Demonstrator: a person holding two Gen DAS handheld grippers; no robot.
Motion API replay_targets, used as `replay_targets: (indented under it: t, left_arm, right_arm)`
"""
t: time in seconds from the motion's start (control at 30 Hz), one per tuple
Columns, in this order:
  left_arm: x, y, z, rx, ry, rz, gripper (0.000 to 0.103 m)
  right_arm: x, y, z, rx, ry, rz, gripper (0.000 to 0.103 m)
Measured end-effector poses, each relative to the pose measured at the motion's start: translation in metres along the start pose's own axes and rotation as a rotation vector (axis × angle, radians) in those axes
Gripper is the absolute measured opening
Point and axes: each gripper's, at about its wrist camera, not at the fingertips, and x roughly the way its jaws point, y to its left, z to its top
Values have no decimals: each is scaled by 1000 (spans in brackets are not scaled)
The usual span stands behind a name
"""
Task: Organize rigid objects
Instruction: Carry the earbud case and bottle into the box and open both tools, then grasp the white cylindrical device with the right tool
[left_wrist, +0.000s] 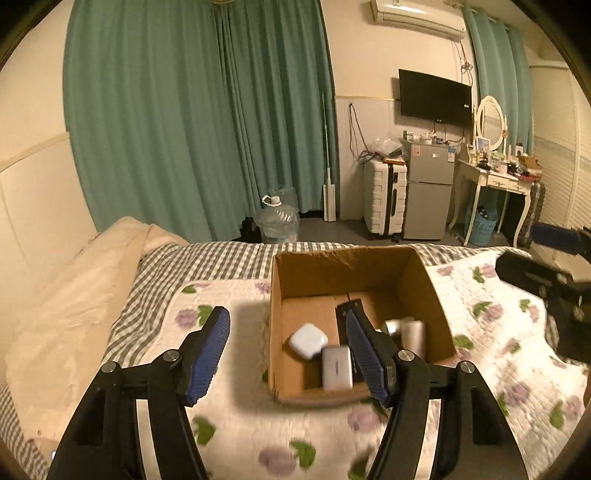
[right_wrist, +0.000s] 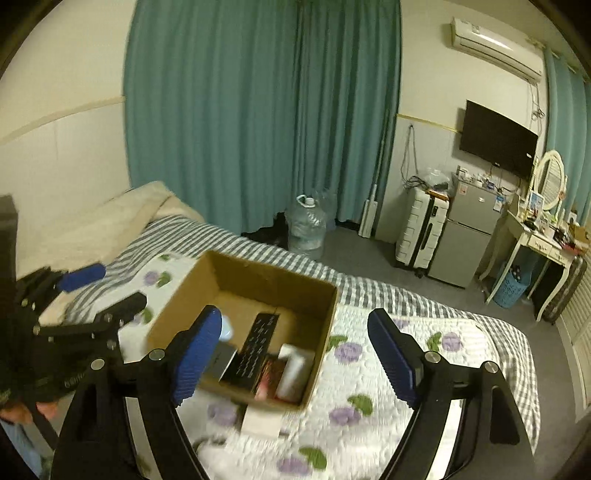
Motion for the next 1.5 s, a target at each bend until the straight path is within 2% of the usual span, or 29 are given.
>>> replay_targets:
  t: [0.13,0.23,0.43,0.6,0.8,0.87,0.93,1.03,1.27,1.4,1.5]
  left_arm:
    - [-26,7,-25,0,9,0,69]
    - [-31,13,-52,-7,43,5,70]
    - [-5,23,-106,-49,136,6,70]
    - [23,22,-139,-38,222,22,70]
    - [44,26,-150,-36,261,25,70]
    - [47,26,-152,-29,266,31,70]
    - [47,26,-152,-30,270,30,70]
    - [46,21,-149,-21,269,30,70]
    - [42,-6,-134,11,253,-13,70]
    - [50,-34,-124,23,255,-63,70]
    - [65,-60,-121,15,271,-108,70]
  right_arm:
    - [-24,16,-32,-28,33,34,84]
    - [-21,31,-69,-55,100,82,84]
    - [39,59,-149,-107,302,118,84]
    - [80,79,-184,-176,397,131,84]
    - [116,94,-193,-189,465,175,82]
    - [124,100,-198,-212,488,171,64]
    - [124,103,-202,-241,490,133,58]
    - [112,96,-197,-203,462,121,51]
    - [63,24,-160,4,340,-1,51]
    - [60,-23,-143,124,318,-79,51]
    - [68,-46,-137,160,315,-127,51]
